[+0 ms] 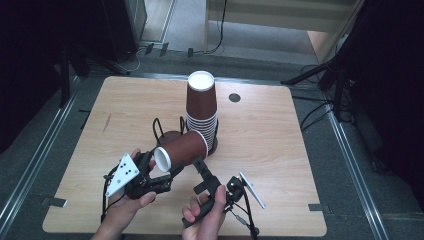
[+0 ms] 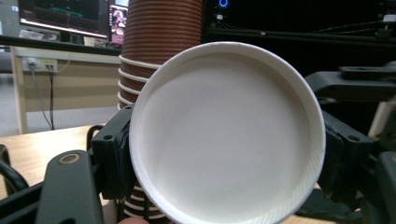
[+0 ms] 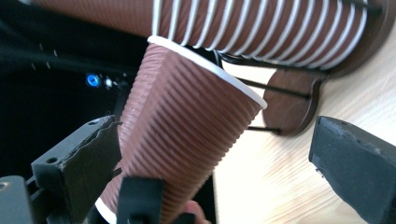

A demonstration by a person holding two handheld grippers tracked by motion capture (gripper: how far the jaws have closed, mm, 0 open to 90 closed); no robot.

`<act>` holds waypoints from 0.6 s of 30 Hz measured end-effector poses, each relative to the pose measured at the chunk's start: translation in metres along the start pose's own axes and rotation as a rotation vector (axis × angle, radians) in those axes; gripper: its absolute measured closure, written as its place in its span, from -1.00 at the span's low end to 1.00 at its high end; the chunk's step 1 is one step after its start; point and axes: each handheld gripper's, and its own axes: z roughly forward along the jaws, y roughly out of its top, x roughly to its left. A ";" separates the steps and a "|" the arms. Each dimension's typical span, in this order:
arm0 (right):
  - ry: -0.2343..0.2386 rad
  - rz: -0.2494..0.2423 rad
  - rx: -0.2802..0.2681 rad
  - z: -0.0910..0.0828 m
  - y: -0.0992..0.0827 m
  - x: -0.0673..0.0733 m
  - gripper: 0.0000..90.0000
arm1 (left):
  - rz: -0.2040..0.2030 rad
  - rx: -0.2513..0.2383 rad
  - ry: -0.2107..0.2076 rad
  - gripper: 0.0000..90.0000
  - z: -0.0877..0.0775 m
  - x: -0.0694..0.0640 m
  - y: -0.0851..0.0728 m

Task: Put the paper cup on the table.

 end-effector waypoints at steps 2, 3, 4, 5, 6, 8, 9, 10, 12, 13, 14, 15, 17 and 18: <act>0.013 0.076 0.006 0.003 0.002 -0.003 -0.95 | 0.005 0.006 -0.003 -0.49 0.000 -0.001 -0.001; 0.023 0.110 0.015 0.004 0.002 -0.004 -0.95 | 0.008 0.006 -0.006 -0.49 0.001 -0.002 -0.001; 0.033 0.133 0.020 0.005 0.003 -0.004 -0.95 | 0.010 0.009 -0.006 -0.49 0.001 -0.002 -0.002; 0.037 0.142 0.018 0.006 0.003 -0.004 -0.95 | 0.008 0.007 -0.007 -0.49 0.001 -0.003 -0.002; 0.040 0.158 0.017 0.006 0.004 -0.004 -0.95 | 0.012 0.008 -0.009 -0.49 0.002 -0.003 -0.002; 0.052 0.186 0.016 0.007 0.005 -0.003 -0.95 | 0.017 0.010 -0.009 -0.49 0.002 -0.004 -0.003; 0.054 0.199 0.020 0.008 0.006 -0.002 -0.97 | 0.022 0.013 -0.008 -0.49 0.003 -0.004 -0.004; 0.051 0.217 0.020 0.008 0.006 -0.002 -0.97 | 0.023 0.013 -0.009 -0.49 0.003 -0.005 -0.004; 0.064 0.255 0.030 0.011 0.008 -0.003 -0.99 | 0.031 0.015 -0.010 -0.49 0.004 -0.005 -0.005; 0.060 0.272 0.035 0.012 0.009 -0.003 -0.99 | 0.031 0.016 -0.011 -0.49 0.004 -0.006 -0.006; 0.058 0.281 0.037 0.014 0.009 -0.004 -0.99 | 0.031 0.016 -0.015 -0.49 0.004 -0.007 -0.006; 0.058 0.294 0.043 0.015 0.010 -0.005 -0.99 | 0.037 0.016 -0.018 -0.49 0.005 -0.007 -0.006; 0.048 0.321 0.056 0.020 0.010 -0.008 -0.99 | 0.041 0.017 -0.024 -0.49 0.005 -0.009 -0.007; 0.046 0.326 0.057 0.020 0.010 -0.009 -0.99 | 0.042 0.016 -0.027 -0.49 0.006 -0.010 -0.007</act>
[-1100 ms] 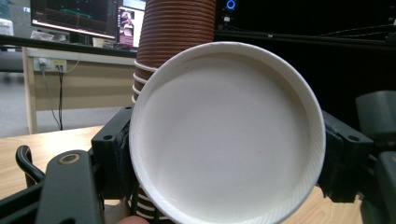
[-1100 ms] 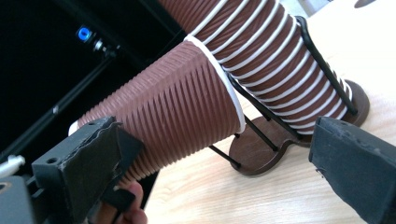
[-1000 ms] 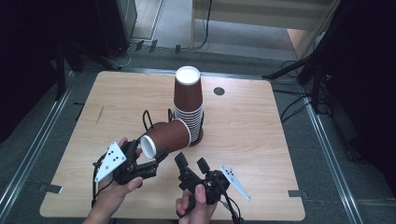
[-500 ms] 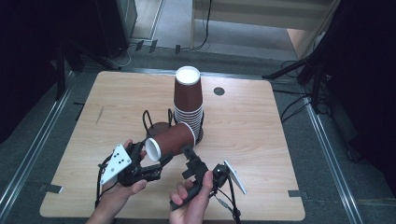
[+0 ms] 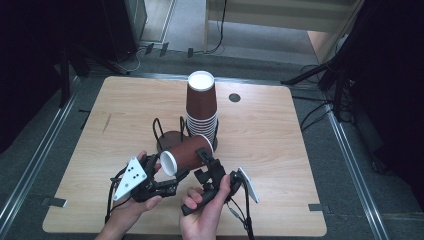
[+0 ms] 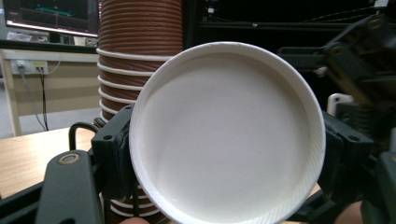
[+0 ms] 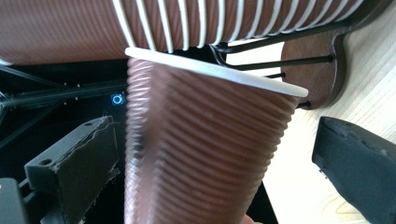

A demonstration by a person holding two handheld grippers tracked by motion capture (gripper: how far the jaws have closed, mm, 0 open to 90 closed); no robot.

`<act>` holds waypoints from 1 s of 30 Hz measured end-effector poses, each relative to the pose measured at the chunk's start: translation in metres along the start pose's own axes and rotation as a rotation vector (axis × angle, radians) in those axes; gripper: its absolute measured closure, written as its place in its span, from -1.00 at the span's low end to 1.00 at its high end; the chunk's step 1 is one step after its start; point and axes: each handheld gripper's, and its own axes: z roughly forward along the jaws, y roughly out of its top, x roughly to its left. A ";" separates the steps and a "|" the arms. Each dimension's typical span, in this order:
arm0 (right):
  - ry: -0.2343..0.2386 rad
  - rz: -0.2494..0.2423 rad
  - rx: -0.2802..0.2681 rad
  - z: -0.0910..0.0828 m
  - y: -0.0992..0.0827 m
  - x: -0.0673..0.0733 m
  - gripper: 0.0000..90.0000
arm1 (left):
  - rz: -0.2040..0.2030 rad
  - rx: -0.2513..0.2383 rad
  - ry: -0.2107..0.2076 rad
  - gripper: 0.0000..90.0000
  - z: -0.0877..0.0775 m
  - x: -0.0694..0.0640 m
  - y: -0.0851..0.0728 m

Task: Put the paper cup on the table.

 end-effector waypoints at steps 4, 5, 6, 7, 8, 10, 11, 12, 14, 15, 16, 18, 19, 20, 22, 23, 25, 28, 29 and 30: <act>0.015 0.030 0.005 0.005 0.003 -0.004 -0.99 | 0.007 0.004 -0.006 -0.49 0.000 -0.001 -0.001; 0.014 0.039 0.009 0.006 0.004 -0.004 -0.99 | 0.006 0.003 -0.008 -0.49 0.000 -0.001 -0.001; 0.018 0.045 0.008 0.007 0.005 -0.004 -0.99 | 0.007 0.005 -0.010 -0.49 0.000 -0.001 -0.001; 0.021 0.055 0.014 0.008 0.006 -0.005 -0.99 | 0.009 0.007 -0.013 -0.49 0.001 -0.001 -0.001; 0.019 0.061 0.016 0.009 0.006 -0.005 -0.99 | 0.011 0.009 -0.013 -0.49 0.001 -0.002 -0.001; 0.020 0.066 0.016 0.011 0.007 -0.005 -0.99 | 0.016 0.012 -0.014 -0.49 0.001 -0.003 -0.001; 0.017 0.068 0.016 0.012 0.007 -0.005 -0.99 | 0.018 0.013 -0.015 -0.49 0.001 -0.003 -0.002; 0.015 0.067 0.016 0.013 0.007 -0.006 -0.99 | 0.019 0.015 -0.016 -0.49 0.001 -0.003 -0.002; 0.016 0.070 0.014 0.014 0.008 -0.006 -0.98 | 0.022 0.017 -0.016 -0.49 0.001 -0.004 -0.002; 0.019 0.070 0.008 0.014 0.009 -0.007 -0.98 | 0.022 0.018 -0.017 -0.49 0.001 -0.004 -0.002; 0.020 0.073 0.010 0.014 0.009 -0.007 -0.97 | 0.023 0.018 -0.018 -0.49 0.001 -0.004 -0.002; 0.026 0.072 0.013 0.015 0.009 -0.006 -0.94 | 0.023 0.020 -0.019 -0.49 0.002 -0.004 -0.002; 0.023 0.073 0.012 0.015 0.009 -0.006 -0.92 | 0.022 0.020 -0.019 -0.49 0.002 -0.004 -0.002; 0.025 0.076 0.013 0.015 0.010 -0.006 -0.91 | 0.022 0.019 -0.020 -0.49 0.002 -0.004 -0.003; 0.026 0.082 0.019 0.015 0.010 -0.007 -0.89 | 0.029 0.024 -0.019 -0.49 0.002 -0.005 -0.003; 0.025 0.083 0.022 0.016 0.011 -0.007 -0.88 | 0.029 0.022 -0.018 -0.49 0.002 -0.005 -0.003; 0.036 0.093 0.034 0.017 0.012 -0.008 -0.86 | 0.026 0.021 -0.017 -0.49 0.002 -0.004 -0.002; 0.034 0.103 0.046 0.017 0.013 -0.008 -0.84 | 0.027 0.027 -0.015 -0.50 0.001 -0.004 -0.003; 0.034 0.105 0.046 0.018 0.013 -0.009 -0.84 | 0.025 0.029 -0.015 -0.50 0.001 -0.003 -0.002; 0.031 0.108 0.048 0.018 0.013 -0.009 -0.83 | 0.022 0.030 -0.016 -0.50 0.001 -0.003 -0.002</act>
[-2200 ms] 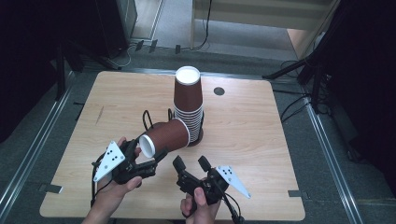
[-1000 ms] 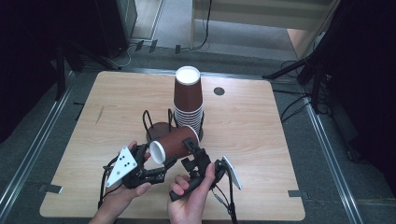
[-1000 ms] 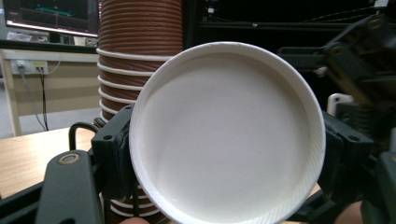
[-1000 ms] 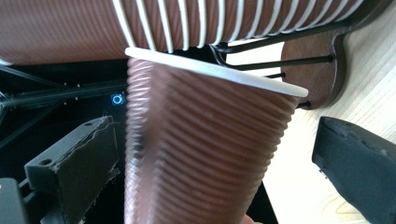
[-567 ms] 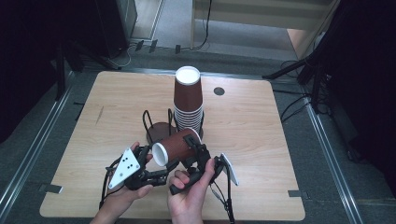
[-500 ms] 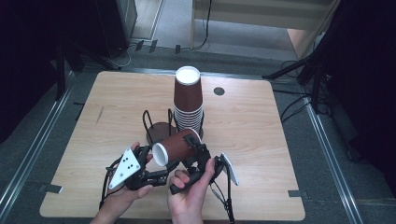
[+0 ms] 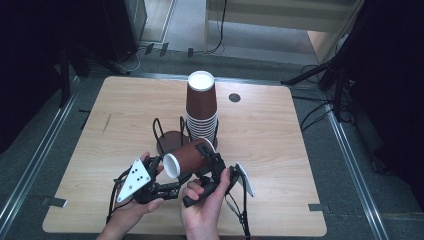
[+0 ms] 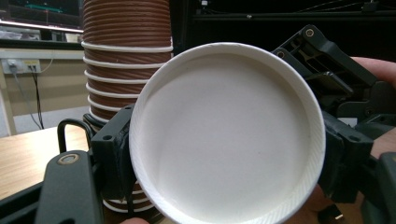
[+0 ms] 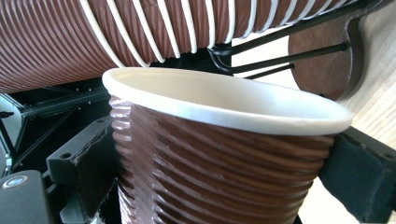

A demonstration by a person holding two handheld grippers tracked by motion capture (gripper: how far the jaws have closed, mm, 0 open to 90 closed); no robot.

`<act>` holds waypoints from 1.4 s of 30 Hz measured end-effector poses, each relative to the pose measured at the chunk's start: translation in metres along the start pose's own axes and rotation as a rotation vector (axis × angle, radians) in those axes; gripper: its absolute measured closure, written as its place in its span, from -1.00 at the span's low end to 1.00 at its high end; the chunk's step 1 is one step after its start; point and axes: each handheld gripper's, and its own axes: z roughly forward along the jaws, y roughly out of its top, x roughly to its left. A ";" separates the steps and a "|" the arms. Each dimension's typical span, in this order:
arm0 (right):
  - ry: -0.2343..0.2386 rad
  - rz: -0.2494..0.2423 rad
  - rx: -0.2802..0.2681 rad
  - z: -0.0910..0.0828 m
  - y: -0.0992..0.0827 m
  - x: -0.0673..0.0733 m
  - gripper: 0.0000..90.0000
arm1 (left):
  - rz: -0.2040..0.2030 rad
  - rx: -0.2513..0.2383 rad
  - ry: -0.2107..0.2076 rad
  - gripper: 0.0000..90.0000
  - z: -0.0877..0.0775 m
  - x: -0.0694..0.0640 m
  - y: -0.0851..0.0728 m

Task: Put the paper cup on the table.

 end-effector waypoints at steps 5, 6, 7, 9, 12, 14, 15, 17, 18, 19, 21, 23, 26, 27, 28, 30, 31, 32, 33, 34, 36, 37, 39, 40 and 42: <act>0.007 0.017 0.016 0.002 -0.001 0.000 -0.77 | -0.007 -0.001 0.005 -0.52 -0.002 0.002 0.001; 0.009 0.014 0.019 0.002 -0.001 0.000 -0.76 | -0.007 -0.001 0.001 -0.52 -0.002 0.002 0.001; 0.011 0.010 0.019 0.002 -0.001 0.001 -0.76 | -0.010 -0.004 -0.005 -0.52 -0.002 0.003 0.001; 0.021 0.009 0.022 0.002 -0.002 0.001 -0.74 | -0.022 -0.018 -0.004 -0.53 -0.004 0.002 0.002; 0.029 -0.003 0.023 0.002 -0.003 0.002 -0.73 | -0.032 -0.047 0.028 -0.55 -0.005 0.000 0.002; 0.035 -0.012 0.017 0.001 -0.002 0.002 -0.73 | -0.031 -0.049 0.021 -0.73 -0.007 -0.001 0.003; 0.035 -0.016 0.017 0.001 -0.002 0.002 -0.73 | -0.035 -0.048 0.020 -0.77 -0.007 0.000 0.004; 0.036 -0.018 0.013 0.001 -0.001 0.002 -0.73 | -0.052 -0.040 0.019 -0.79 -0.008 0.001 0.005; 0.039 -0.021 0.010 0.001 0.000 0.001 -0.73 | -0.061 -0.036 0.012 -0.83 -0.009 0.002 0.005; 0.039 -0.020 0.012 0.000 0.001 0.001 -0.73 | -0.066 -0.035 0.003 -0.88 -0.009 0.003 0.005; 0.050 -0.025 0.004 0.000 0.002 0.000 -0.73 | -0.074 -0.030 -0.008 -0.95 -0.010 0.003 0.005; 0.063 -0.018 -0.006 0.000 0.003 0.000 -0.73 | -0.078 -0.023 -0.006 -0.95 -0.010 0.003 0.006; 0.075 -0.029 -0.024 -0.001 0.004 0.001 -0.73 | -0.092 -0.013 -0.006 -0.95 -0.011 0.004 0.006; 0.077 -0.035 -0.033 -0.001 0.005 0.001 -0.72 | -0.098 -0.009 -0.008 -0.95 -0.011 0.004 0.006; 0.078 -0.039 -0.036 -0.002 0.005 0.001 -0.72 | -0.108 -0.008 -0.010 -0.95 -0.011 0.004 0.006; 0.086 -0.047 -0.051 -0.002 0.007 0.003 -0.72 | -0.111 -0.003 -0.007 -0.95 -0.011 0.005 0.006; 0.087 -0.067 -0.062 -0.002 0.008 0.003 -0.72 | -0.114 -0.001 -0.007 -0.95 -0.011 0.005 0.006; 0.087 -0.076 -0.063 -0.003 0.008 0.004 -0.72 | -0.114 0.001 -0.007 -0.95 -0.011 0.005 0.006; 0.093 -0.090 -0.065 -0.002 0.009 0.004 -0.72 | -0.113 0.003 -0.007 -0.95 -0.011 0.005 0.006; 0.097 -0.103 -0.066 -0.002 0.010 0.004 -0.72 | -0.114 0.007 -0.004 -0.95 -0.011 0.005 0.006; 0.096 -0.132 -0.082 -0.001 0.013 0.006 -0.72 | -0.112 0.014 0.000 -0.95 -0.012 0.006 0.006; 0.103 -0.159 -0.090 -0.001 0.016 0.007 -0.72 | -0.115 0.014 0.000 -0.95 -0.012 0.006 0.006; 0.102 -0.205 -0.104 -0.002 0.019 0.008 -0.72 | -0.122 0.021 0.003 -0.95 -0.012 0.007 0.005; 0.107 -0.229 -0.109 -0.003 0.021 0.010 -0.72 | -0.127 0.023 0.006 -0.95 -0.013 0.007 0.005; 0.115 -0.303 -0.126 -0.004 0.023 0.013 -0.72 | -0.133 0.028 0.011 -0.95 -0.013 0.008 0.004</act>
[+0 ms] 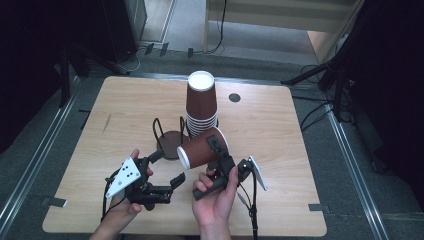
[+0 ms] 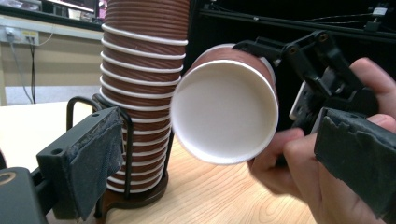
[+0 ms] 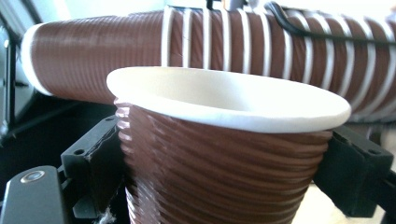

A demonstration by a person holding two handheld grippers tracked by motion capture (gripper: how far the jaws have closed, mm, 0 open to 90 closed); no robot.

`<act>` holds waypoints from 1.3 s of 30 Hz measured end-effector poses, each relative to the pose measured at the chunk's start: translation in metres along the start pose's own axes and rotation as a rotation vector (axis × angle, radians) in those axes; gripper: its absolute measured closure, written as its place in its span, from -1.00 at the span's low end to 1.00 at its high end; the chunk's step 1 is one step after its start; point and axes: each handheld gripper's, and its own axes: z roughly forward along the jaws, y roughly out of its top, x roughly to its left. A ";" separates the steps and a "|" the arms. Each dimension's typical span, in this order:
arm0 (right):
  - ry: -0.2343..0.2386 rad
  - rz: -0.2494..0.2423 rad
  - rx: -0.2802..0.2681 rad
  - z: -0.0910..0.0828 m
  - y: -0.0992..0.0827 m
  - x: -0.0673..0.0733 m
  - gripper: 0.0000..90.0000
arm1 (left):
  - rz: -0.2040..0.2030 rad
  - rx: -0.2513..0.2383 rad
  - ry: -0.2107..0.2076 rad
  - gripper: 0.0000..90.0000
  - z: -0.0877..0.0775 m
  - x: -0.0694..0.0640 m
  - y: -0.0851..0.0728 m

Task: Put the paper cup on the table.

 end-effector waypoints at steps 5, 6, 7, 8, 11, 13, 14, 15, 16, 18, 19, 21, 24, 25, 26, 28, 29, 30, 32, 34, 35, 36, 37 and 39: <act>0.011 -0.107 -0.025 -0.001 0.007 0.003 -0.72 | -0.013 0.012 0.016 -0.95 -0.003 0.003 -0.001; 0.010 -0.122 -0.025 -0.001 0.009 0.003 -0.72 | -0.011 0.016 0.020 -0.95 -0.004 0.004 -0.001; 0.015 -0.146 -0.020 -0.002 0.010 0.003 -0.72 | -0.013 0.019 0.022 -0.95 -0.005 0.005 -0.001; 0.020 -0.167 -0.011 -0.001 0.011 0.004 -0.72 | -0.015 0.020 0.026 -0.95 -0.006 0.005 -0.002; 0.015 -0.251 -0.003 0.001 0.014 0.004 -0.72 | -0.020 0.022 0.039 -0.95 -0.010 0.008 -0.003; 0.003 -0.300 0.007 0.002 0.017 0.005 -0.72 | -0.021 0.024 0.048 -0.95 -0.012 0.010 -0.003; 0.001 -0.323 0.003 0.003 0.018 0.004 -0.72 | -0.023 0.022 0.052 -0.95 -0.013 0.011 -0.003; -0.001 -0.342 0.003 0.002 0.020 0.004 -0.72 | -0.023 0.023 0.058 -0.95 -0.015 0.012 -0.004; -0.004 -0.363 -0.001 0.002 0.021 0.004 -0.72 | -0.023 0.024 0.061 -0.95 -0.016 0.013 -0.004; -0.002 -0.393 -0.008 0.002 0.024 0.004 -0.72 | -0.026 0.024 0.071 -0.95 -0.018 0.016 -0.004; -0.014 -0.415 -0.019 0.002 0.027 0.003 -0.72 | -0.026 0.025 0.075 -0.95 -0.019 0.017 -0.004; -0.021 -0.439 -0.019 0.002 0.029 0.002 -0.72 | -0.033 0.024 0.079 -0.95 -0.021 0.018 -0.005; -0.041 -0.462 -0.001 0.002 0.034 0.001 -0.73 | -0.038 0.021 0.090 -0.95 -0.024 0.022 -0.005; -0.050 -0.466 0.011 0.001 0.035 0.001 -0.73 | -0.040 0.020 0.093 -0.95 -0.024 0.023 -0.005; -0.055 -0.484 0.013 0.000 0.036 0.001 -0.73 | -0.043 0.019 0.096 -0.95 -0.025 0.024 -0.005; -0.063 -0.509 0.015 -0.001 0.039 0.002 -0.73 | -0.042 0.022 0.103 -0.95 -0.026 0.026 -0.006; -0.065 -0.510 0.016 -0.001 0.041 0.002 -0.73 | -0.045 0.022 0.106 -0.95 -0.027 0.027 -0.006; -0.069 -0.517 0.014 -0.001 0.042 0.002 -0.73 | -0.048 0.021 0.108 -0.95 -0.027 0.028 -0.007; -0.070 -0.534 0.016 -0.002 0.045 0.001 -0.73 | -0.045 0.028 0.115 -0.95 -0.028 0.029 -0.008; -0.080 -0.555 0.017 -0.002 0.048 0.000 -0.73 | -0.048 0.031 0.122 -0.95 -0.030 0.031 -0.010; -0.086 -0.565 0.020 -0.002 0.050 0.000 -0.73 | -0.049 0.033 0.126 -0.95 -0.030 0.032 -0.010; -0.087 -0.573 0.023 -0.002 0.051 -0.001 -0.73 | -0.051 0.035 0.133 -0.95 -0.031 0.033 -0.011; -0.083 -0.573 0.021 -0.002 0.052 -0.002 -0.73 | -0.053 0.035 0.135 -0.95 -0.032 0.034 -0.012; -0.090 -0.587 0.041 -0.001 0.054 -0.004 -0.73 | -0.057 0.038 0.143 -0.95 -0.034 0.037 -0.013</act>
